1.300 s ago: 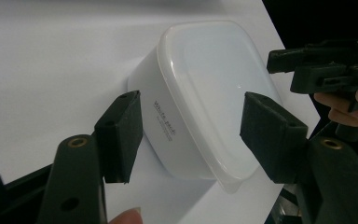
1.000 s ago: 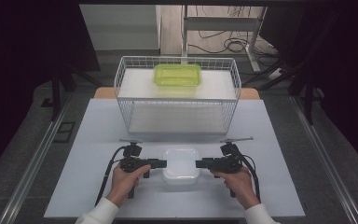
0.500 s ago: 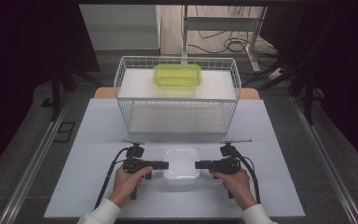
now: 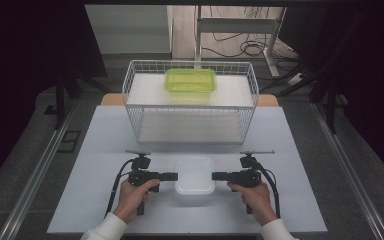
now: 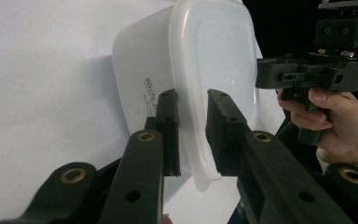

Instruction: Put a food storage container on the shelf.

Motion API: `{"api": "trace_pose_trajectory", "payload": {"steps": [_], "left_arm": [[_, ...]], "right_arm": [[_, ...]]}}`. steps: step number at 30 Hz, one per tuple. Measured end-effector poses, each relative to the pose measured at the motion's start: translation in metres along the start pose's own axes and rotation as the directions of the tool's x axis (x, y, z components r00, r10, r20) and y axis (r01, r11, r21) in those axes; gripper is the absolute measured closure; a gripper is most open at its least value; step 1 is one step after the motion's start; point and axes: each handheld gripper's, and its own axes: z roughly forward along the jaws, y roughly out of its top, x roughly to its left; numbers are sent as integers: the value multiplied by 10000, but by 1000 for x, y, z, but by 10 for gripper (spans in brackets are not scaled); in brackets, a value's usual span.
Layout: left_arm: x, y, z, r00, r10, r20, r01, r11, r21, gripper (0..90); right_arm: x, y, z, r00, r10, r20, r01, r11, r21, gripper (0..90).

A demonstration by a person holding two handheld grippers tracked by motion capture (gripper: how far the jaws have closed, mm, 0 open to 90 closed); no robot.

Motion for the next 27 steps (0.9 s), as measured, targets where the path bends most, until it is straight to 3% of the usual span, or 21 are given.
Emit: {"api": "trace_pose_trajectory", "payload": {"steps": [5,9,27], "left_arm": [[-7,1,-3,9996,173,234,-170,9998,-145,795],[-11,1,-4,9988,453,176,-450,9988,-176,812],[-21,4,-11,9966,819,55,-817,9959,-391,811]], "right_arm": [[1,0,-3,9995,-168,269,172,9998,-136,746],[3,0,-4,9982,-305,511,317,9992,-223,754],[15,4,-14,9940,-956,529,984,9937,-532,767]]}}
